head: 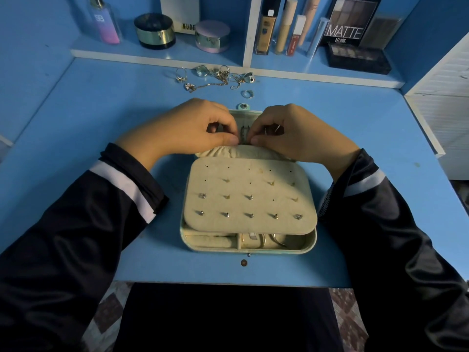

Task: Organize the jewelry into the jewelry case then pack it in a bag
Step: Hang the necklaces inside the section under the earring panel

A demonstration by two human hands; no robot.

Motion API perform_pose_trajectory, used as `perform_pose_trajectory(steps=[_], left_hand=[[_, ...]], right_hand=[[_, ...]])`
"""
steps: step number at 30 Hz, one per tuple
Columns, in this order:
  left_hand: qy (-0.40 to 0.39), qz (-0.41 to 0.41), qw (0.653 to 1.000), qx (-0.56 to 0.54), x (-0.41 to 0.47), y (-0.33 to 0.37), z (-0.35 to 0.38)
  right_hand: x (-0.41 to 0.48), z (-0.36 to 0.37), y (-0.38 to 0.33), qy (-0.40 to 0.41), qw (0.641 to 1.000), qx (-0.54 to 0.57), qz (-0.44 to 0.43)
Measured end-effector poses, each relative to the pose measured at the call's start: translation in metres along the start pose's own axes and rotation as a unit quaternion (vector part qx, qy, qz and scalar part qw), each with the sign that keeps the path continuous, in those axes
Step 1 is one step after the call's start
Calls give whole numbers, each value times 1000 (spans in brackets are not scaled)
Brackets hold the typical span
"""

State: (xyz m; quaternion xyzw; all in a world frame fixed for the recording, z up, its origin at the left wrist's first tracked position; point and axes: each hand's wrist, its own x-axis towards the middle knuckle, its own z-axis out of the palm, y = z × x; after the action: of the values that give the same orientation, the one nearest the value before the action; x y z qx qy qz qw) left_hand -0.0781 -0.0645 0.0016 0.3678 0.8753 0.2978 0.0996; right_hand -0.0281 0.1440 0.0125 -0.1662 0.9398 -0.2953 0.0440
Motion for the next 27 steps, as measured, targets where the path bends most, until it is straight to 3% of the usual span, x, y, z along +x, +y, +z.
perform_pose_trajectory(steps=[27], left_hand=[[0, 0, 1000, -4, 1, -4, -1]], right_hand=[[1, 1, 1, 1, 1000, 4, 11]])
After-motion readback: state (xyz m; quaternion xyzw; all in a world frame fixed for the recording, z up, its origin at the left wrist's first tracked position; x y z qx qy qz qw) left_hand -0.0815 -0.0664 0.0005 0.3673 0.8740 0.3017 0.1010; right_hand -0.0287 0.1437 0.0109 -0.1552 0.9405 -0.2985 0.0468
